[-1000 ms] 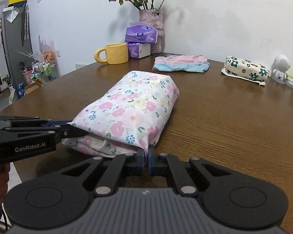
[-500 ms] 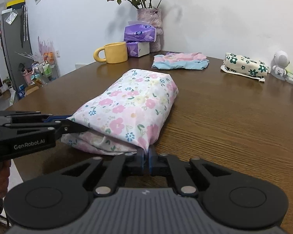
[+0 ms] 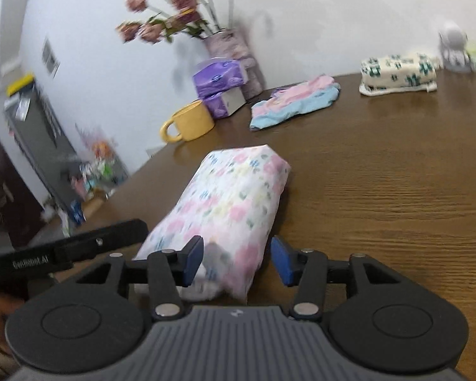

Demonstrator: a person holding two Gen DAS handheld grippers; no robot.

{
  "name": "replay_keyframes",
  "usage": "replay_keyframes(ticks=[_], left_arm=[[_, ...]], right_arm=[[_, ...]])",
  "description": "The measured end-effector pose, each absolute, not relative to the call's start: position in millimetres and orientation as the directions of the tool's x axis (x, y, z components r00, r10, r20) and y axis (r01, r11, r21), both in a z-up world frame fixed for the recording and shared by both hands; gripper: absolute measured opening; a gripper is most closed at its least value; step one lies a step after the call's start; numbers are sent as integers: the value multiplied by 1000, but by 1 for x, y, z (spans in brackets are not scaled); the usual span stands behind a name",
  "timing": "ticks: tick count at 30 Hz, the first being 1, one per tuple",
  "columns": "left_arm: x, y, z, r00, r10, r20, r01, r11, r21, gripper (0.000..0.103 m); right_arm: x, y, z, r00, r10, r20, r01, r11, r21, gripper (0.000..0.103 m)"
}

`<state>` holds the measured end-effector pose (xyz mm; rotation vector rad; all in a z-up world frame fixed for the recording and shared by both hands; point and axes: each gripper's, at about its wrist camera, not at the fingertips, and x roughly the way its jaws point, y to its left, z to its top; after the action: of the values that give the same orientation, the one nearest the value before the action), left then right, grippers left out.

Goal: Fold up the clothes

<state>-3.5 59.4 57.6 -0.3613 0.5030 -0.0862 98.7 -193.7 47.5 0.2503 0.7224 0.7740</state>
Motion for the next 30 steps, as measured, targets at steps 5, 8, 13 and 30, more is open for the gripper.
replay_keyframes(ticks=[5,8,13,30], left_arm=[[24,67,44,839,-196,-508,-45,905,-424,71],[28,74,37,833,-221,-508,-55,880,-472,52],[27,78,32,841,-222,-493,-66,862,-502,41],[48,90,41,843,-221,-491,-91,840,-535,67]], right_arm=[[121,-192,32,459,728,-510,-474,686,552,48],[127,-194,26,435,748,-501,-451,663,598,39],[130,-193,23,412,766,-494,-448,642,622,25],[163,-182,35,421,756,-501,-428,652,626,43]])
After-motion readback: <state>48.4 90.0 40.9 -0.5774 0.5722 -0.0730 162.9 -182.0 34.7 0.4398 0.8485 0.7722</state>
